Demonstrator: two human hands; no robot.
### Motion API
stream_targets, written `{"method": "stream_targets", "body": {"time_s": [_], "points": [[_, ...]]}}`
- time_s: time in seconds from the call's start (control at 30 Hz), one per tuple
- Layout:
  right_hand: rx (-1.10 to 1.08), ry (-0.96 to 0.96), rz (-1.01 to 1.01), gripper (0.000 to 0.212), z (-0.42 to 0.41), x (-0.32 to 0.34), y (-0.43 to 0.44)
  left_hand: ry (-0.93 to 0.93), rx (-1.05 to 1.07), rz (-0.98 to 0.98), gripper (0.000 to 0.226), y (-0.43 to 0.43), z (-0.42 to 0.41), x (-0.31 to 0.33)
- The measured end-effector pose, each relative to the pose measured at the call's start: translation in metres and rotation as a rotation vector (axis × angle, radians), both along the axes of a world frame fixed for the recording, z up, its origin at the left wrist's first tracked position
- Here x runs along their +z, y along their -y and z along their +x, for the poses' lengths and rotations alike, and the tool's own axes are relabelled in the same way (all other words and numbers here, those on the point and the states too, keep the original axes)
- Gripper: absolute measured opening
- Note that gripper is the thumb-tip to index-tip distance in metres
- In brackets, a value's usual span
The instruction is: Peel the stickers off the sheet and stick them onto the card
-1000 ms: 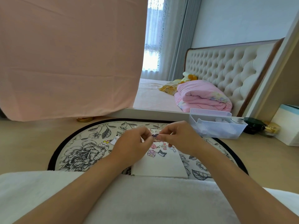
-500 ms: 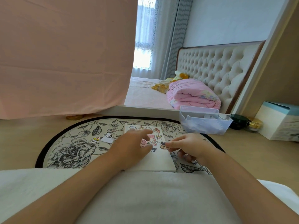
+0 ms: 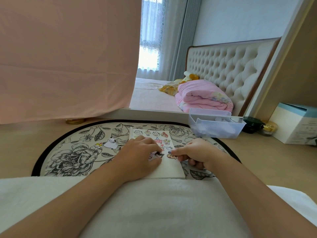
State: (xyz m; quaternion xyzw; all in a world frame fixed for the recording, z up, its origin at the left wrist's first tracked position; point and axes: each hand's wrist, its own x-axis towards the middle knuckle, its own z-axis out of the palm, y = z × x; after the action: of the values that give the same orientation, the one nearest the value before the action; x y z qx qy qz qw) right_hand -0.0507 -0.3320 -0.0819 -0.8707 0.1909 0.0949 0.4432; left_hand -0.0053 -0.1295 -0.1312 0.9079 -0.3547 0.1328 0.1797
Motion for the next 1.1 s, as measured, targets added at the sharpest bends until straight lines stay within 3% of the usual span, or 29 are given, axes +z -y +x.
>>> {"method": "stream_targets", "body": {"time_s": [0.4,0.7,0.8,0.87,0.97,1.1], "points": [[-0.012,0.114,-0.154,0.029,0.004,-0.009,-0.009,0.017,-0.007,0.039,0.036,0.0,-0.002,0.001],[0.038,0.129,-0.561,0.025,0.006,-0.008,-0.016,-0.002,-0.136,0.064,0.03,0.0,0.0,0.0],[0.04,0.156,-0.766,0.048,-0.001,-0.003,-0.017,0.007,-0.118,0.104,0.031,0.002,-0.003,0.002],[0.063,0.198,-0.753,0.054,-0.005,-0.004,-0.013,0.008,-0.106,0.121,0.031,0.003,-0.005,0.003],[0.145,0.29,-0.663,0.036,-0.016,-0.009,-0.007,0.022,-0.088,0.153,0.033,0.004,-0.007,0.004],[0.323,0.369,-0.748,0.033,-0.032,-0.017,-0.004,0.011,-0.073,0.217,0.049,0.007,-0.009,0.003]]}}
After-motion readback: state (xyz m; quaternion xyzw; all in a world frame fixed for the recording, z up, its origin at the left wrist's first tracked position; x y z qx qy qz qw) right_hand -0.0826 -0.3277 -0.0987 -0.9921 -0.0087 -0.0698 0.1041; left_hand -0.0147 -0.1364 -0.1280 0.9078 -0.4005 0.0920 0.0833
